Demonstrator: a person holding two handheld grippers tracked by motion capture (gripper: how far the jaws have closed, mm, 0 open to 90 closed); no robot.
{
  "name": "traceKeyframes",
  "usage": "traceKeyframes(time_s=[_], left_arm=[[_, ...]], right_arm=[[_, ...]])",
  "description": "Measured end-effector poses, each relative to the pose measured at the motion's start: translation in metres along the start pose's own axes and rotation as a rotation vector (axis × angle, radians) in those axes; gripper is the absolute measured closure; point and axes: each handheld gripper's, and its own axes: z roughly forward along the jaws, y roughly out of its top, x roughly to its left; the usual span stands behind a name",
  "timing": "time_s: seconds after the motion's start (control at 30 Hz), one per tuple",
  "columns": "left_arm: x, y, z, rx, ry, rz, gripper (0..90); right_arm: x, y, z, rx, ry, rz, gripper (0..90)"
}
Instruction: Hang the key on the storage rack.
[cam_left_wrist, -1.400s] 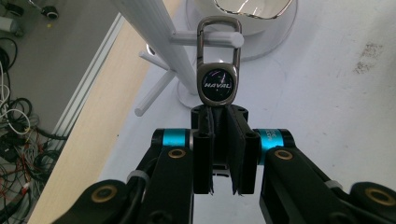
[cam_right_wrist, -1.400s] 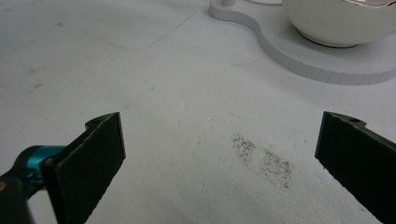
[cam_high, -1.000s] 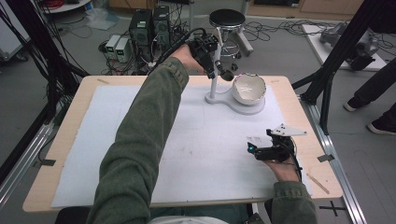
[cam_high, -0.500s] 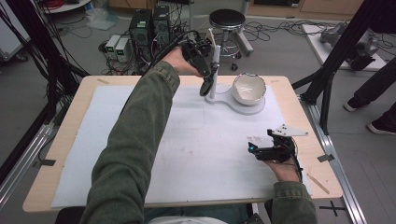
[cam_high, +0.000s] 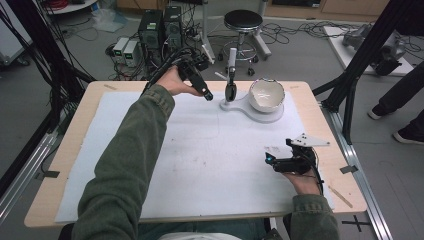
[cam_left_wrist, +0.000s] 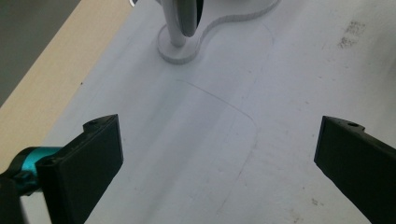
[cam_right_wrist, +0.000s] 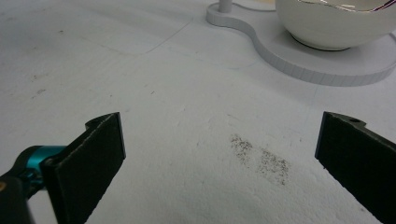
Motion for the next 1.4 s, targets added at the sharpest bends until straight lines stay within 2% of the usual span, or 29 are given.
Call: traceKeyframes(time_s=[0.07, 0.2, 0.5, 0.63, 0.73, 1.03, 1.17, 1.4], left_arm=[[0.001, -0.008, 0.002, 0.011, 0.007, -0.001, 1.7], [0.004, -0.021, 0.001, -0.004, 0.007, -0.023, 1.7], [-0.001, -0.048, -0.005, -0.006, 0.032, -0.041, 1.7], [-0.001, -0.061, -0.01, -0.018, 0.035, -0.052, 1.7], [-0.002, -0.07, -0.014, -0.034, 0.053, -0.07, 1.7], [0.0, -0.096, -0.025, -0.067, 0.058, -0.102, 1.7], [0.002, -0.109, -0.032, -0.064, 0.089, -0.117, 1.7], [0.004, -0.138, -0.045, -0.103, 0.111, -0.156, 1.7]], right_arm=[[0.0, 0.0, 0.0, 0.002, 0.001, 0.0, 0.5], [0.0, 0.0, 0.001, 0.002, -0.001, -0.002, 0.6], [0.0, 0.0, 0.001, 0.006, -0.001, 0.0, 0.6], [0.001, 0.0, 0.001, 0.007, 0.0, 0.004, 0.6], [0.001, 0.0, 0.001, 0.007, 0.002, 0.0, 0.6], [0.001, 0.0, 0.001, 0.008, 0.0, 0.005, 0.5], [0.002, 0.0, 0.001, 0.008, 0.001, 0.006, 0.6], [0.002, -0.001, 0.001, 0.01, 0.002, 0.002, 0.6]])
